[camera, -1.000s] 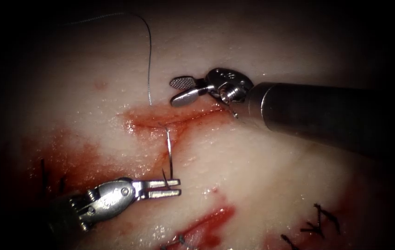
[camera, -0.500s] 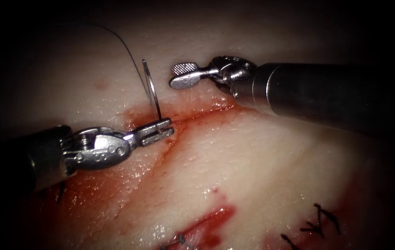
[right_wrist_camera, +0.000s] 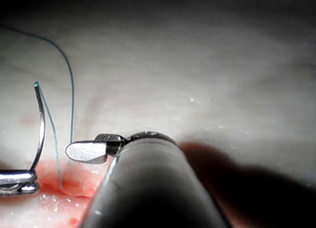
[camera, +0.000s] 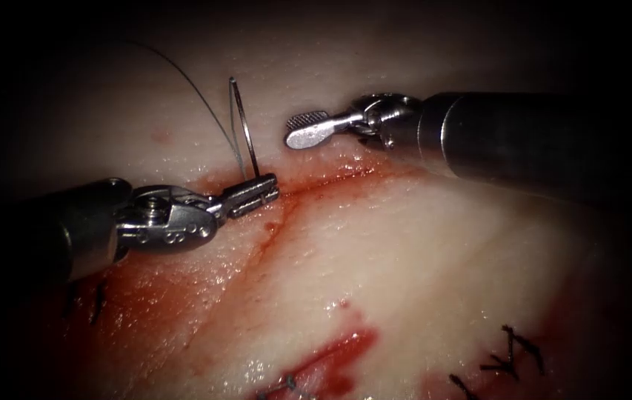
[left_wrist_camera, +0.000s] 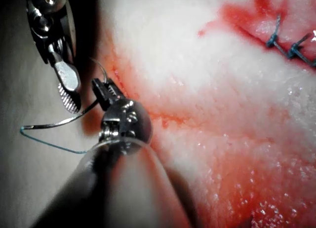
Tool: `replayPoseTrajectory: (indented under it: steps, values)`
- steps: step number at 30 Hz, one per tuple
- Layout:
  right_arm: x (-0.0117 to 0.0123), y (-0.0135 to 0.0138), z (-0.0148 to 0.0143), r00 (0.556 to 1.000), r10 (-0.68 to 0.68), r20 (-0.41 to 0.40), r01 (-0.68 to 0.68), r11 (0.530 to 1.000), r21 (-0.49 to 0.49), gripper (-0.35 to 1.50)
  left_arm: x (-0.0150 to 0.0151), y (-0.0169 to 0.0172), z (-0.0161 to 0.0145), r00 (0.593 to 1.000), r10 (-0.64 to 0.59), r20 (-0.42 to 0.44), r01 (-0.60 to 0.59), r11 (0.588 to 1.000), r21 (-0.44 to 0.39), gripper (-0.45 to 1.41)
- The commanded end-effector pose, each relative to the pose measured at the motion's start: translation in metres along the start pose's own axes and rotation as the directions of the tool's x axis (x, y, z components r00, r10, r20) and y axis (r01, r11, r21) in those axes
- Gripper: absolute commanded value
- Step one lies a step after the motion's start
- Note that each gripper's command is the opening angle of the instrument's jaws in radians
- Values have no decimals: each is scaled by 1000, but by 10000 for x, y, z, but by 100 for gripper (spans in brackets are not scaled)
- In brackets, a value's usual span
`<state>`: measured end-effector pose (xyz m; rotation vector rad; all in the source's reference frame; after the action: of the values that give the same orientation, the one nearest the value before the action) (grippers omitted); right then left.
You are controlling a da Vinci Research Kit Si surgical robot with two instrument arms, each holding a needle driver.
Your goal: Wound Closure
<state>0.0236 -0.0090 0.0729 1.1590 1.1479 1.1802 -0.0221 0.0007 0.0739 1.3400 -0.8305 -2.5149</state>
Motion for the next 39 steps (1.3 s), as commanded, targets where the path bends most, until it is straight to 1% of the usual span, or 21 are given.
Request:
replayPoseTrajectory:
  steps: [1,5,7,10,14,19,20,24,27,28,31,32,33,34,35,36,39]
  values:
    - [5,2,13,1000,0,10,0,1000,16,130,-5,0,10,1000,13,0,-13,1000,1,-45]
    - [3,1,16,1000,10,13,-10,999,39,131,-15,15,16,999,50,-11,-50,999,-6,-45]
    - [3,1,19,1000,9,8,-9,998,55,131,-17,24,19,998,61,-36,-61,998,-8,-45]
    - [2,1,23,1000,13,4,-13,997,71,131,-14,29,24,995,89,-50,-90,996,-16,-45]
    - [-1,0,26,1000,22,18,-23,996,91,131,-9,31,27,991,111,-75,-113,994,-15,-45]
    - [-4,1,31,999,44,19,-47,990,136,124,-7,31,29,989,128,-79,-130,991,-13,-45]
    - [-6,2,35,998,46,31,-50,988,145,123,-6,31,29,988,134,-82,-135,991,-13,-45]
    - [-10,1,44,998,49,37,-54,987,151,124,-6,31,29,988,134,-82,-135,991,-12,-45]
    - [-9,0,48,998,50,34,-54,987,149,113,-5,31,29,988,134,-82,-135,991,-12,-45]
    - [-9,0,48,998,50,34,-55,987,150,91,-4,32,29,988,134,-81,-135,991,-12,-45]
    - [-8,0,47,998,57,26,-61,987,147,47,-2,32,29,987,139,-80,-140,990,-12,-45]
    - [-7,1,47,998,53,18,-55,989,137,35,-1,32,29,987,139,-82,-140,990,-11,-45]
    - [-6,1,47,999,48,11,-49,990,129,19,-1,32,30,987,139,-82,-140,990,-11,-45]
    - [-5,2,46,999,50,3,-50,991,123,7,0,32,30,987,139,-81,-140,990,-11,-45]
    - [-4,3,46,999,45,-2,-44,993,111,-25,1,33,30,987,139,-81,-140,990,-14,-45]
    - [-4,3,46,999,39,-3,-38,994,107,-35,1,33,30,987,139,-81,-140,990,-14,-45]
    - [-4,3,46,1000,11,-8,-10,997,78,-35,2,33,30,987,139,-80,-140,990,-14,-45]
